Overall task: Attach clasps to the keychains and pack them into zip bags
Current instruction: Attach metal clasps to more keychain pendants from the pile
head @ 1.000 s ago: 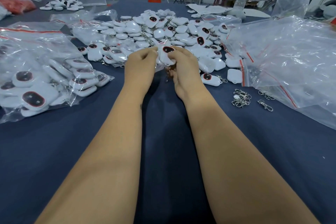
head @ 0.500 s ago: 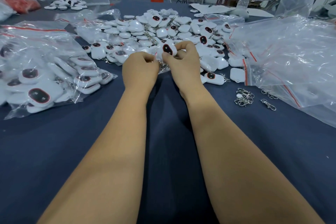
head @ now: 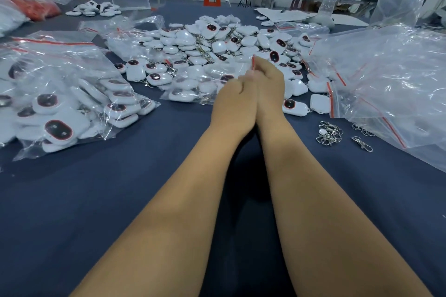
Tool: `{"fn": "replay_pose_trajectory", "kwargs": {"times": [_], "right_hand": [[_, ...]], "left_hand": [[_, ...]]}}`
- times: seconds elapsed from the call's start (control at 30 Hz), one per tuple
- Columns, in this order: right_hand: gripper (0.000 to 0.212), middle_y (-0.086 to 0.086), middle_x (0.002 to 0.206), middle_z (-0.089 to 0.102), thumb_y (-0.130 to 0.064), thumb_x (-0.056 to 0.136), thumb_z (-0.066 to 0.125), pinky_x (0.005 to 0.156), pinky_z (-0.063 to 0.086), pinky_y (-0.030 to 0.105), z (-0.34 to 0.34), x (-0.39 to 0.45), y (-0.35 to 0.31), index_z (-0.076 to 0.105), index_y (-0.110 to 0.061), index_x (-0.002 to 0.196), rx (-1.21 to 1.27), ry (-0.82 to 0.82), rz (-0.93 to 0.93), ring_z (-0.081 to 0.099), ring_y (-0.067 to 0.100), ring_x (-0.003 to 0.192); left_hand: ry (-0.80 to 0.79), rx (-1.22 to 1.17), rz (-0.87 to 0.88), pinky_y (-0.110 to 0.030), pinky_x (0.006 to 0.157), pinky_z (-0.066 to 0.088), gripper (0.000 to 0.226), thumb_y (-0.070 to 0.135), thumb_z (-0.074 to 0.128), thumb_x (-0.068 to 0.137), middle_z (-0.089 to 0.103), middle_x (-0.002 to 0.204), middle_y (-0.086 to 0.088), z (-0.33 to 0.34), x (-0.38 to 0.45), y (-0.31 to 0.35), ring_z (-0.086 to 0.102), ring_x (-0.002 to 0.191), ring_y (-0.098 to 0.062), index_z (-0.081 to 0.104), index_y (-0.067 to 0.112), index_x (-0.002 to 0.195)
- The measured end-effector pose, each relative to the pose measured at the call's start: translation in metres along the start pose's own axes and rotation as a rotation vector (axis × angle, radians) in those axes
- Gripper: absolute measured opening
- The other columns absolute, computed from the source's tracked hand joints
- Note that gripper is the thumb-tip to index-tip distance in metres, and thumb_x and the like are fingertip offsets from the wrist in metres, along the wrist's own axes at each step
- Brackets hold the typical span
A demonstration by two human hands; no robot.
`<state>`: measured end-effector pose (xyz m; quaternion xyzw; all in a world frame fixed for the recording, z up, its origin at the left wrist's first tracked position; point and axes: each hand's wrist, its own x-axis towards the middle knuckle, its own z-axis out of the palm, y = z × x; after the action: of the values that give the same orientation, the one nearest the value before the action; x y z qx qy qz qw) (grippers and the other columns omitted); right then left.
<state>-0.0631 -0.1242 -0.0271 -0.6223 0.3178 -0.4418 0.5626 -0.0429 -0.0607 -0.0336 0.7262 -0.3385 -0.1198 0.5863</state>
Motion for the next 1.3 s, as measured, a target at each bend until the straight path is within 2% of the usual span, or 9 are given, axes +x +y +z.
{"fn": "replay_pose_trajectory", "kwargs": {"times": [0.13, 0.2, 0.27, 0.4, 0.53, 0.63, 0.87, 1.13, 1.3], "right_hand": [[0.022, 0.010, 0.085, 0.062, -0.004, 0.091, 0.052, 0.075, 0.048, 0.035, -0.007, 0.002, -0.001, 0.064, 0.006, 0.107, 0.159, 0.000, 0.062, 0.057, 0.022, 0.080], [0.020, 0.014, 0.078, 0.053, -0.001, 0.087, 0.054, 0.069, 0.040, 0.034, -0.006, 0.002, -0.001, 0.059, 0.017, 0.095, 0.130, -0.018, 0.047, 0.048, 0.022, 0.073], [0.015, 0.013, 0.073, 0.053, 0.002, 0.083, 0.052, 0.065, 0.041, 0.033, -0.005, 0.000, -0.003, 0.060, 0.015, 0.085, 0.139, -0.016, 0.027, 0.047, 0.021, 0.070], [0.026, 0.009, 0.078, 0.065, 0.004, 0.084, 0.047, 0.073, 0.052, 0.032, -0.005, 0.001, -0.005, 0.071, -0.006, 0.083, 0.237, 0.062, 0.026, 0.060, 0.020, 0.077], [0.036, -0.001, 0.097, 0.065, 0.004, 0.086, 0.041, 0.086, 0.049, 0.025, -0.008, 0.002, 0.003, 0.069, -0.010, 0.102, -0.147, 0.167, -0.112, 0.059, 0.014, 0.094], [0.047, -0.001, 0.121, 0.061, 0.004, 0.086, 0.037, 0.076, 0.037, 0.013, -0.015, 0.001, 0.006, 0.065, -0.013, 0.120, -0.388, 0.147, -0.184, 0.054, 0.011, 0.109], [0.053, 0.007, 0.122, 0.056, -0.015, 0.085, 0.052, 0.092, 0.032, 0.035, -0.012, -0.001, 0.015, 0.049, -0.023, 0.137, -1.078, -0.109, -0.301, 0.042, 0.030, 0.119], [0.066, 0.009, 0.128, 0.040, 0.009, 0.077, 0.053, 0.074, 0.041, 0.031, -0.010, -0.002, 0.013, 0.043, -0.018, 0.137, -0.742, -0.057, -0.293, 0.052, 0.025, 0.093], [0.048, 0.006, 0.125, 0.052, 0.009, 0.079, 0.052, 0.086, 0.042, 0.021, -0.006, -0.004, 0.006, 0.057, -0.011, 0.122, -0.426, 0.021, -0.266, 0.054, 0.018, 0.104]], "left_hand": [[-0.070, -0.047, -0.001, -0.025, 0.064, 0.042, 0.050, 0.051, 0.026, 0.103, 0.063, 0.078, 0.010, 0.005, -0.008, 0.004, 0.061, 0.078, -0.009, 0.061, 0.028, 0.075], [-0.044, -0.059, 0.007, -0.030, 0.077, 0.048, 0.049, 0.052, 0.024, 0.103, 0.068, 0.093, 0.006, 0.005, -0.009, 0.005, 0.063, 0.091, -0.012, 0.065, 0.026, 0.095], [0.016, -0.010, -0.010, -0.037, 0.091, 0.048, 0.043, 0.045, 0.027, 0.104, 0.066, 0.111, -0.002, 0.003, -0.006, 0.003, 0.060, 0.105, -0.020, 0.058, 0.020, 0.117], [0.082, 0.285, -0.035, -0.035, 0.069, 0.038, 0.030, 0.035, 0.048, 0.096, 0.063, 0.106, -0.004, -0.003, 0.009, -0.007, 0.055, 0.092, -0.025, 0.047, 0.012, 0.115], [0.145, 0.577, -0.012, -0.034, 0.071, 0.036, 0.039, 0.037, 0.058, 0.091, 0.061, 0.115, -0.010, -0.018, 0.018, -0.017, 0.055, 0.107, -0.032, 0.052, 0.010, 0.119], [0.202, 0.659, -0.028, -0.035, 0.068, 0.036, 0.022, 0.016, 0.052, 0.090, 0.062, 0.110, -0.013, -0.036, 0.025, -0.024, 0.053, 0.100, -0.032, 0.062, 0.010, 0.109], [0.383, 0.334, 0.016, -0.033, 0.069, 0.034, 0.024, 0.011, 0.046, 0.087, 0.062, 0.102, -0.011, -0.048, 0.027, -0.027, 0.051, 0.094, -0.027, 0.046, 0.013, 0.111], [0.351, 0.478, 0.335, -0.020, 0.075, 0.022, 0.024, -0.002, 0.050, 0.076, 0.042, 0.111, -0.010, -0.039, 0.026, -0.027, 0.035, 0.103, -0.024, 0.048, 0.009, 0.097], [0.148, 0.456, 0.310, -0.023, 0.051, 0.022, 0.024, -0.006, 0.039, 0.076, 0.048, 0.089, -0.010, -0.037, 0.027, -0.023, 0.042, 0.077, -0.025, 0.048, 0.016, 0.081]]}}
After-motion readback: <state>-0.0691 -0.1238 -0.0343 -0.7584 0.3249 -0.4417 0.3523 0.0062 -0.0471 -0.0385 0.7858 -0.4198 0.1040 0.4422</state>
